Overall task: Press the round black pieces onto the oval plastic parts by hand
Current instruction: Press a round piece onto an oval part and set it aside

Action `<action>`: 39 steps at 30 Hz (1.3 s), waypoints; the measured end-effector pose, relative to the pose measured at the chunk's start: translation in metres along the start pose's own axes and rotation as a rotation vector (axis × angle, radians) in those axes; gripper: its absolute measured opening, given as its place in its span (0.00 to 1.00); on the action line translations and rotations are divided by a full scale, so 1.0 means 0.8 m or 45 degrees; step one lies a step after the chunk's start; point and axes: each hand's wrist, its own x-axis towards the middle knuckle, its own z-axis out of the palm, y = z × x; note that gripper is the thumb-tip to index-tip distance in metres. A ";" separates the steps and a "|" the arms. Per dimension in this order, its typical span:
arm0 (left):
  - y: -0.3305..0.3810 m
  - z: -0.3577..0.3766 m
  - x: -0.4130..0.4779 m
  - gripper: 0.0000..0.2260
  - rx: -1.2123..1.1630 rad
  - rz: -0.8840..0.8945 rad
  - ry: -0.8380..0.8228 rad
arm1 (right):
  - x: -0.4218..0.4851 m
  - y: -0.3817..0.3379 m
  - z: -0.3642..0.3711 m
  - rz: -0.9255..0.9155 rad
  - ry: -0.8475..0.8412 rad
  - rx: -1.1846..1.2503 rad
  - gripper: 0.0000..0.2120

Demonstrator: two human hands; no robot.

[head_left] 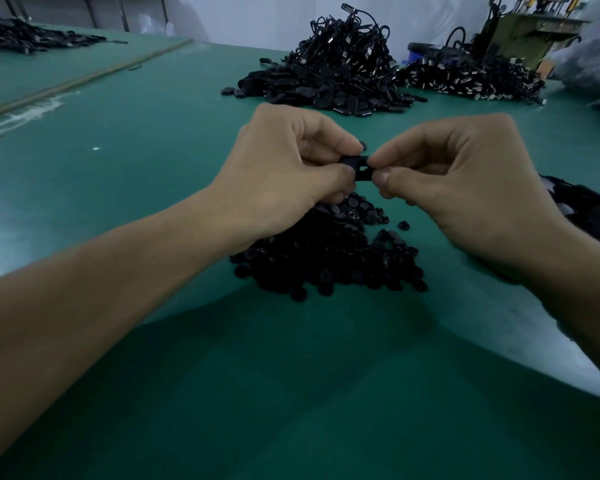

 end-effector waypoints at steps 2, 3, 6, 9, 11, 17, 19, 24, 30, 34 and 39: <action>0.001 0.001 0.000 0.10 0.006 0.013 0.003 | 0.000 -0.001 0.001 -0.009 0.009 0.004 0.08; 0.002 0.001 0.000 0.09 0.009 0.017 0.004 | -0.001 -0.003 0.001 -0.015 0.015 0.010 0.08; 0.002 0.002 -0.001 0.09 0.018 0.023 0.004 | -0.001 -0.004 0.002 -0.022 0.055 -0.003 0.09; 0.001 0.002 -0.001 0.09 0.041 0.034 0.003 | -0.002 -0.004 0.003 -0.008 0.091 -0.050 0.11; 0.000 0.003 -0.001 0.09 0.057 0.051 0.000 | -0.003 -0.004 0.003 -0.001 0.094 -0.068 0.12; 0.001 0.005 -0.002 0.10 0.111 0.128 -0.007 | -0.002 -0.006 0.006 0.006 0.149 -0.096 0.16; 0.002 0.007 -0.003 0.09 0.141 0.153 -0.007 | -0.002 -0.007 0.008 0.013 0.169 -0.112 0.17; 0.004 0.010 -0.007 0.07 0.229 0.190 0.033 | -0.004 -0.009 0.011 0.039 0.165 -0.148 0.18; 0.001 0.007 -0.007 0.07 0.418 0.207 0.141 | -0.006 -0.017 0.015 0.122 0.016 0.157 0.15; -0.006 0.002 -0.004 0.07 0.473 0.170 0.141 | -0.005 -0.020 0.014 0.229 -0.159 0.425 0.09; -0.007 0.001 -0.004 0.07 0.478 0.196 0.120 | -0.002 -0.015 0.010 0.213 -0.238 0.446 0.07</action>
